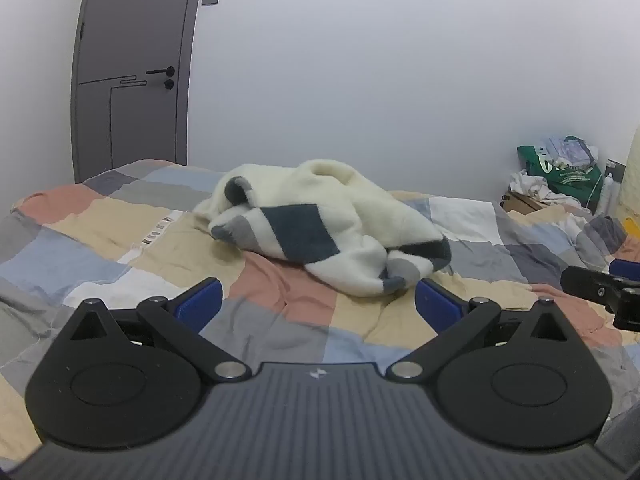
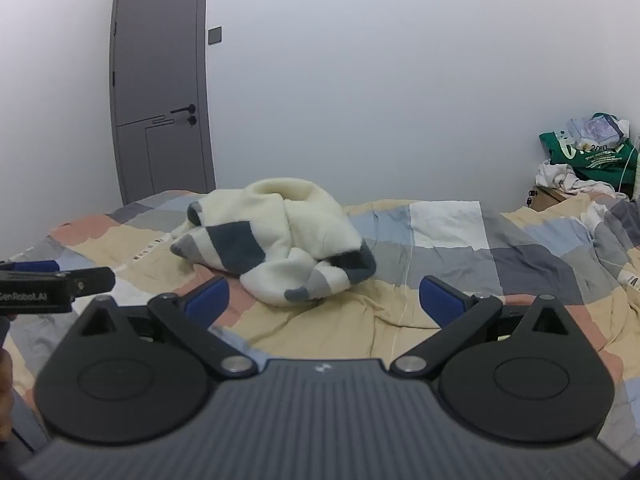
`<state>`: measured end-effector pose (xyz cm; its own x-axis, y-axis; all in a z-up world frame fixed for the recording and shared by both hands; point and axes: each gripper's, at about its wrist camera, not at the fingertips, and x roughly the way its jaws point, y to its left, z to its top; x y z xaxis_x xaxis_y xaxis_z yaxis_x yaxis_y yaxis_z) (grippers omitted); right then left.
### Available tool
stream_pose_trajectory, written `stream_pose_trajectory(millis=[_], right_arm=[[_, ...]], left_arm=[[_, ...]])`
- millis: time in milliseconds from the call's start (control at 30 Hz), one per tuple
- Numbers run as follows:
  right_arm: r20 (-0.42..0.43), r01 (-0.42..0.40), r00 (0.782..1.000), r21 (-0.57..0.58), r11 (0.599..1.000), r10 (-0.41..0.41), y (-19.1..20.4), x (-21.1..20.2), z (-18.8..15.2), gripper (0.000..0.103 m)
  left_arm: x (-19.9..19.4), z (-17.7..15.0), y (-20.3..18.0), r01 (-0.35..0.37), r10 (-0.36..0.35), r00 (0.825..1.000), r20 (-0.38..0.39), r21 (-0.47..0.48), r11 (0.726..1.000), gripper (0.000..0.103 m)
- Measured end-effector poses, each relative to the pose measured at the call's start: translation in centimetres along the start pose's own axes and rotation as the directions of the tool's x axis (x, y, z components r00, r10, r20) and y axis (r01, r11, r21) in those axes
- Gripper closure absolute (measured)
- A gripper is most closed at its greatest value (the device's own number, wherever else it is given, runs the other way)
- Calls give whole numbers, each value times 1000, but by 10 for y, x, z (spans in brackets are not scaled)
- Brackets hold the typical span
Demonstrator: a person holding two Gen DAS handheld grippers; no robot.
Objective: Fold large clothes
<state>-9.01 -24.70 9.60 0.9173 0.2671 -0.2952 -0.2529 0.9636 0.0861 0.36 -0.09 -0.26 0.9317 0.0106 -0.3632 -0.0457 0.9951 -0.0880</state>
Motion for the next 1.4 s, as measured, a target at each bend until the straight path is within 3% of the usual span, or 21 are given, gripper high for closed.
stream_pose_trajectory(millis=[1400], right_arm=[[-13, 7, 1000, 6, 1000, -7, 5, 4, -3, 0]], left_arm=[[0, 0, -1, -2, 2, 1000, -2, 15, 1000, 0]])
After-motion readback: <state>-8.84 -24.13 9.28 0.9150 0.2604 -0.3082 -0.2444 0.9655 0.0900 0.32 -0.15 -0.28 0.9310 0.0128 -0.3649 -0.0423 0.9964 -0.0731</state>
